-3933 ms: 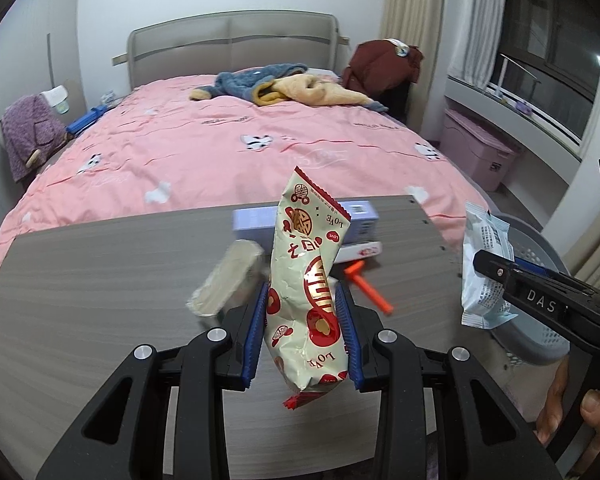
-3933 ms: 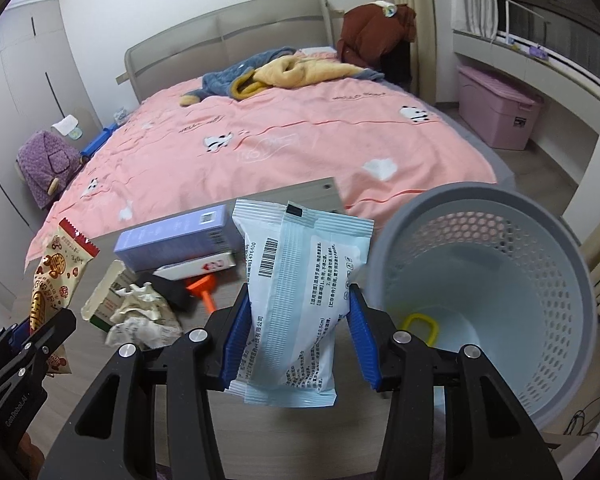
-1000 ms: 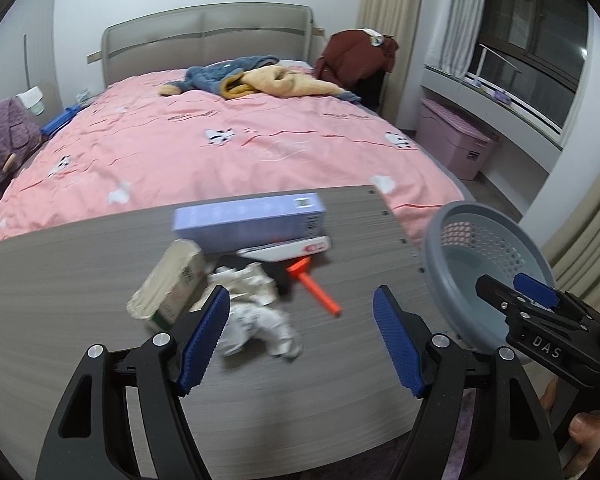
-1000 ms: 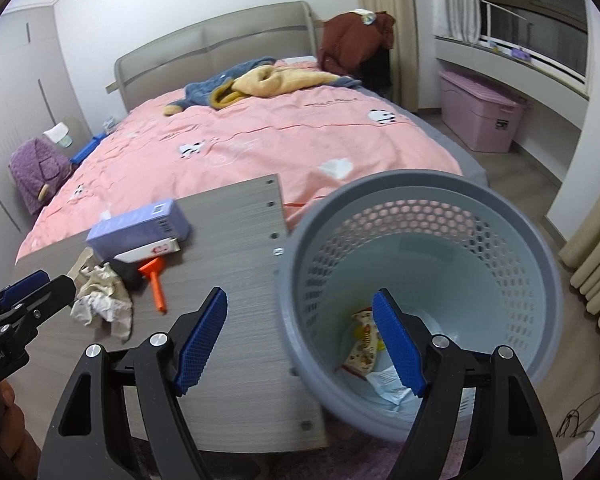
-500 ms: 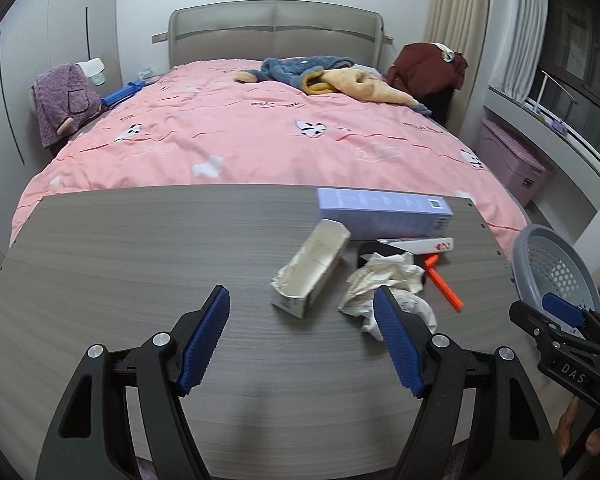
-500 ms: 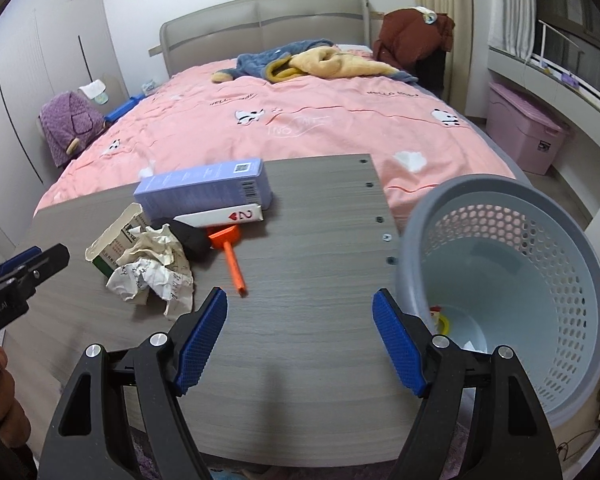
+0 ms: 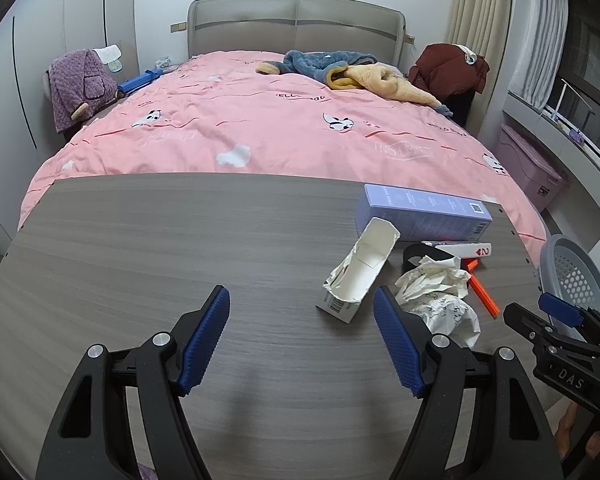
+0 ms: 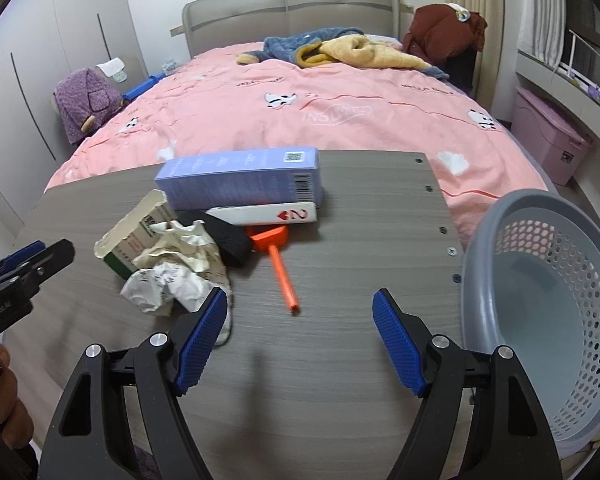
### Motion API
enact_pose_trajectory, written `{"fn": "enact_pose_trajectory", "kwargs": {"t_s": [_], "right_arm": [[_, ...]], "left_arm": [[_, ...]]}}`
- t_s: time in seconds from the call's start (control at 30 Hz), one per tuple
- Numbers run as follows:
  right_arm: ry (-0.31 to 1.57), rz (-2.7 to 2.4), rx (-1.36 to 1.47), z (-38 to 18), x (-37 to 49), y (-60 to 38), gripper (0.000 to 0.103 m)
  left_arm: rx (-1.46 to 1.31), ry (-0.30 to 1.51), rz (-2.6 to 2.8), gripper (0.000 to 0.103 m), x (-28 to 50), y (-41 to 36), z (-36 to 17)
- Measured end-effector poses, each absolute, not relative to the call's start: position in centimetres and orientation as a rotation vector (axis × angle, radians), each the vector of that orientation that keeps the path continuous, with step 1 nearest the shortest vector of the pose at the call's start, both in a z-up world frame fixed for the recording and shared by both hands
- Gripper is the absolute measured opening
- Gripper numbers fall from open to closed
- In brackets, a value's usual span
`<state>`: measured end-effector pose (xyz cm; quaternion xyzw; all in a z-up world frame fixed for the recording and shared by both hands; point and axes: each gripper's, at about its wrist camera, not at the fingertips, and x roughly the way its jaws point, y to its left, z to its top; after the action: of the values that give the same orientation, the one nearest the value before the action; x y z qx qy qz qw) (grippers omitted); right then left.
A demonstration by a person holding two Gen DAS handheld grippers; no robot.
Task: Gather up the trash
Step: 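Move both tools back over the table toward the crumpled tissues, then grasp the crumpled tissues with the right tool and lift them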
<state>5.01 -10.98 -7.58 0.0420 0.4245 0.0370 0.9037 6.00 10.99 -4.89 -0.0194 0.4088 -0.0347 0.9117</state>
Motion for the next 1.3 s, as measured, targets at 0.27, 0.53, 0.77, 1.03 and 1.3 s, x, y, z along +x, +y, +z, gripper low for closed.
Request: {"fn": "enact_pose_trajectory", "kwargs": {"t_s": [0.27, 0.53, 0.77, 1.03, 1.3], "right_arm": [[0.867, 0.175, 0.054, -6.6, 5.5, -6.8, 0.075], [0.876, 0.199, 0.011, -7.3, 7.0, -3.6, 0.09], [0.922, 0.185, 0.005, -8.8, 8.3, -2.9, 0.086], [0.94, 0.204, 0.016, -9.2, 8.1, -3.1, 0.064], [0.904, 0.212, 0.061, -7.4, 6.1, -4.8, 0.061]], "left_arm": [[-0.051, 0.842, -0.036, 0.071, 6.4, 12.6, -5.1], [-0.083, 0.843, -0.002, 0.071, 6.2, 14.6, -5.3], [-0.096, 0.847, -0.008, 0.071, 6.2, 15.0, -5.4], [-0.092, 0.85, -0.03, 0.071, 6.0, 14.6, -5.5], [-0.085, 0.867, -0.068, 0.071, 6.2, 13.6, -5.8]]}}
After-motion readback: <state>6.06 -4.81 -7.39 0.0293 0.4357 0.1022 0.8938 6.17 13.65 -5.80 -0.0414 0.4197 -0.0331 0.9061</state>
